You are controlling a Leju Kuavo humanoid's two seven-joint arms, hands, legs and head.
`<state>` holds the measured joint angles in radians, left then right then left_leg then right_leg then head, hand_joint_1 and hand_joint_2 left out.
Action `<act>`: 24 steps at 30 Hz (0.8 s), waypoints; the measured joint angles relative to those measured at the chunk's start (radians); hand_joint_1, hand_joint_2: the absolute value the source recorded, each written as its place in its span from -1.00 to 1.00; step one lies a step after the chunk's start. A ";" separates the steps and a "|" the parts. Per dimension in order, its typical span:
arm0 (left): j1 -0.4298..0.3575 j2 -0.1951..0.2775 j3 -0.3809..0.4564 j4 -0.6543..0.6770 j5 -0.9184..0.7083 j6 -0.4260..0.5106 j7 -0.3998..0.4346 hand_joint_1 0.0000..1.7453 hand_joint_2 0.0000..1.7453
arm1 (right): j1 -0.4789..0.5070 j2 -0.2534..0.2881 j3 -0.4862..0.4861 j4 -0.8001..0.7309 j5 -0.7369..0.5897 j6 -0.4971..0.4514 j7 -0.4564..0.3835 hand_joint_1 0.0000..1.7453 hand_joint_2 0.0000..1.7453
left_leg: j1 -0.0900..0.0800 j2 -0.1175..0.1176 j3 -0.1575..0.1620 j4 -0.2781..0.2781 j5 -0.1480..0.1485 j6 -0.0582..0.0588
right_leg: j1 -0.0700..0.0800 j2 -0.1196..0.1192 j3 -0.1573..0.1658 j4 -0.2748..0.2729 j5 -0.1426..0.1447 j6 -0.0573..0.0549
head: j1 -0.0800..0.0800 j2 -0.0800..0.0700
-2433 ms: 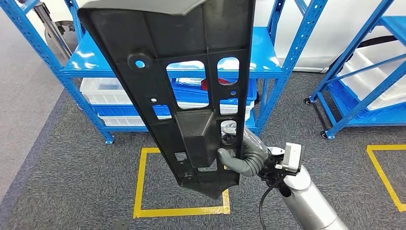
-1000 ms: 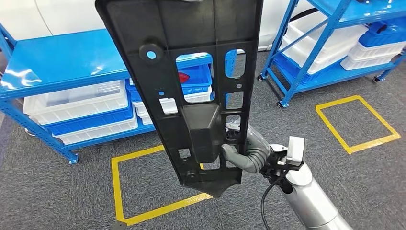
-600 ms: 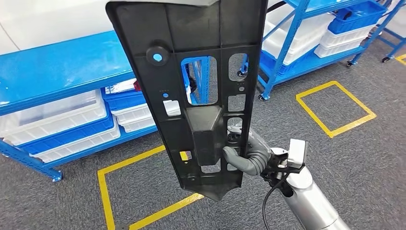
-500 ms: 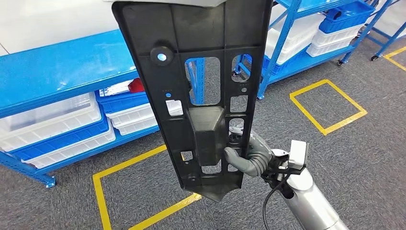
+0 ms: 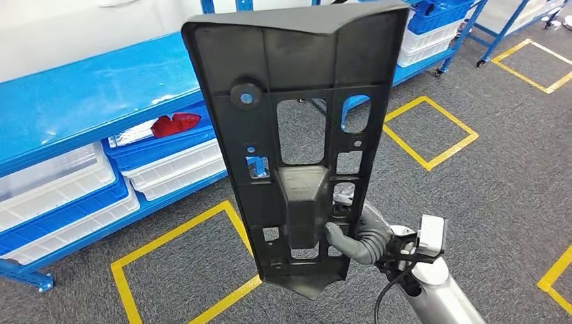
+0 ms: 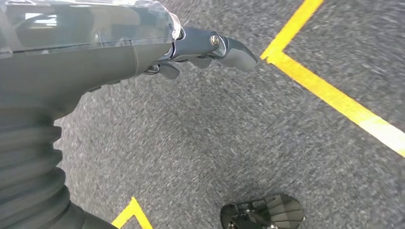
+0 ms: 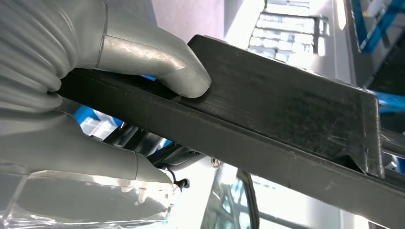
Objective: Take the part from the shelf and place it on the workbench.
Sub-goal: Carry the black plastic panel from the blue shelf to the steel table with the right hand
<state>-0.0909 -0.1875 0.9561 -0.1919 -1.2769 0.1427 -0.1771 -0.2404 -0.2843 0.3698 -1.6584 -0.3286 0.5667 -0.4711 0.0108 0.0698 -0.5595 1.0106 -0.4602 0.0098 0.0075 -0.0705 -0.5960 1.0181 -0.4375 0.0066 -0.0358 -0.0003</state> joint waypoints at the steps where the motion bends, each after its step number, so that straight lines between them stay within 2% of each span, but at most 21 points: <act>1: -0.001 -0.001 -0.001 0.000 -0.004 0.000 0.003 -1.00 1.00 | 0.012 -0.004 -0.007 -0.012 0.001 -0.001 -0.002 0.94 1.00 | -0.001 0.008 0.002 -0.001 -0.001 -0.005 | 0.004 0.001 -0.001 -0.003 -0.002 -0.005 | 0.000 0.000; 3: -0.004 -0.003 -0.006 0.000 -0.014 -0.001 0.008 -1.00 1.00 | 0.036 -0.011 -0.019 -0.029 0.002 -0.004 -0.005 0.94 1.00 | 0.000 0.020 0.007 -0.001 -0.007 -0.016 | 0.002 0.023 0.000 -0.010 0.003 -0.014 | 0.000 0.000; 5: -0.012 -0.004 -0.015 0.000 -0.024 -0.001 0.015 -1.00 1.00 | 0.065 -0.017 -0.033 -0.049 0.004 -0.009 -0.010 0.94 1.00 | 0.000 -0.007 -0.006 0.038 -0.039 -0.025 | -0.007 0.043 0.005 -0.021 0.010 -0.024 | 0.000 0.000; 7: -0.018 -0.004 -0.023 0.000 -0.033 -0.001 0.022 -1.00 1.00 | 0.096 -0.019 -0.046 -0.071 0.011 -0.013 -0.016 0.94 1.00 | 0.002 -0.047 -0.055 0.153 -0.104 -0.029 | -0.010 0.061 0.006 -0.025 0.013 -0.031 | 0.000 0.000; 8: -0.020 -0.004 -0.026 0.000 -0.037 -0.002 0.025 -1.00 1.00 | 0.112 -0.019 -0.051 -0.081 0.016 -0.014 -0.019 0.94 1.00 | 0.003 -0.055 -0.085 0.220 -0.132 -0.030 | -0.010 0.071 0.005 -0.024 0.013 -0.033 | 0.000 0.000; 9: -0.021 -0.004 -0.029 0.000 -0.040 -0.002 0.028 -1.00 1.00 | 0.128 -0.019 -0.057 -0.091 0.021 -0.014 -0.019 0.94 1.00 | 0.003 -0.059 -0.105 0.264 -0.143 -0.031 | -0.009 0.084 0.005 -0.023 0.013 -0.033 | 0.000 0.000; 10: -0.022 -0.003 -0.031 0.000 -0.043 -0.002 0.030 -1.00 1.00 | 0.143 -0.019 -0.063 -0.101 0.026 -0.015 -0.020 0.94 1.00 | 0.003 -0.061 -0.110 0.273 -0.133 -0.031 | -0.009 0.098 0.005 -0.021 0.012 -0.033 | 0.000 0.000; 11: -0.025 -0.003 -0.034 0.000 -0.044 -0.002 0.031 -1.00 1.00 | 0.156 -0.019 -0.068 -0.110 0.029 -0.015 -0.020 0.94 1.00 | 0.003 -0.063 -0.097 0.243 -0.105 -0.030 | -0.009 0.111 0.005 -0.018 0.012 -0.032 | 0.000 0.000; 12: -0.028 -0.003 -0.037 0.000 -0.045 -0.002 0.032 -1.00 1.00 | 0.166 -0.019 -0.075 -0.119 0.030 -0.015 -0.019 0.94 1.00 | 0.003 -0.071 -0.070 0.181 -0.065 -0.027 | -0.010 0.124 0.006 -0.015 0.011 -0.030 | 0.000 0.000; 14: -0.036 -0.001 -0.043 0.000 -0.048 -0.004 0.033 -1.00 1.00 | 0.178 -0.019 -0.087 -0.134 0.032 -0.015 -0.020 0.94 1.00 | 0.005 -0.109 -0.014 0.055 -0.014 -0.021 | -0.009 0.147 0.002 -0.006 0.008 -0.023 | 0.000 0.000; 15: -0.039 -0.001 -0.045 0.000 -0.050 -0.005 0.033 -1.00 1.00 | 0.183 -0.019 -0.094 -0.141 0.033 -0.015 -0.020 0.94 1.00 | 0.005 -0.123 0.001 0.020 -0.007 -0.019 | -0.010 0.157 -0.003 -0.003 0.007 -0.018 | 0.000 0.000; 16: -0.041 -0.001 -0.047 0.000 -0.052 -0.006 0.033 -1.00 1.00 | 0.188 -0.019 -0.101 -0.146 0.033 -0.015 -0.020 0.94 1.00 | 0.004 -0.130 0.006 0.006 -0.010 -0.016 | -0.011 0.167 -0.007 -0.001 0.009 -0.011 | 0.000 0.000; 18: -0.045 0.000 -0.050 0.000 -0.056 -0.008 0.035 -1.00 1.00 | 0.202 -0.020 -0.115 -0.158 0.032 -0.014 -0.021 0.94 1.00 | 0.004 -0.114 0.009 -0.002 -0.007 -0.006 | -0.015 0.182 -0.013 -0.002 0.013 0.003 | 0.000 0.000; 19: -0.047 0.000 -0.052 0.000 -0.057 -0.009 0.036 -1.00 1.00 | 0.210 -0.022 -0.122 -0.165 0.032 -0.013 -0.021 0.94 1.00 | 0.006 -0.105 0.011 -0.006 -0.003 0.001 | -0.014 0.174 -0.017 0.004 0.008 0.008 | 0.000 0.000; 20: -0.050 0.000 -0.053 0.000 -0.058 -0.010 0.036 -1.00 1.00 | 0.217 -0.025 -0.130 -0.171 0.031 -0.012 -0.022 0.94 1.00 | 0.008 -0.095 0.013 -0.011 0.000 0.006 | -0.014 0.154 -0.029 0.029 -0.008 0.013 | 0.000 0.000; 22: -0.052 0.001 -0.056 0.000 -0.059 -0.014 0.036 -1.00 1.00 | 0.232 -0.030 -0.144 -0.180 0.030 -0.010 -0.024 0.94 1.00 | 0.007 -0.075 0.014 -0.014 0.001 0.012 | -0.014 0.103 -0.083 0.142 -0.068 0.023 | 0.000 0.000; 23: -0.051 0.002 -0.057 0.000 -0.059 -0.015 0.036 -1.00 1.00 | 0.242 -0.031 -0.151 -0.183 0.029 -0.010 -0.026 0.94 1.00 | 0.006 -0.064 0.014 -0.014 0.001 0.013 | -0.016 0.088 -0.118 0.212 -0.098 0.027 | 0.000 0.000; 24: -0.051 0.003 -0.058 0.000 -0.058 -0.016 0.036 -1.00 1.00 | 0.253 -0.032 -0.157 -0.185 0.029 -0.009 -0.028 0.94 1.00 | 0.004 -0.054 0.014 -0.014 0.000 0.014 | -0.018 0.081 -0.145 0.265 -0.114 0.030 | 0.000 0.000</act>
<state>-0.1419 -0.1845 0.8985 -0.1919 -1.3354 0.1264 -0.1409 0.0130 -0.3159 0.2127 -1.8431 -0.2996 0.5575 -0.4994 0.0151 0.0163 -0.5455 0.9967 -0.4606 0.0236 -0.0109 0.0106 -0.7406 1.2829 -0.5514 0.0371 -0.0358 -0.0002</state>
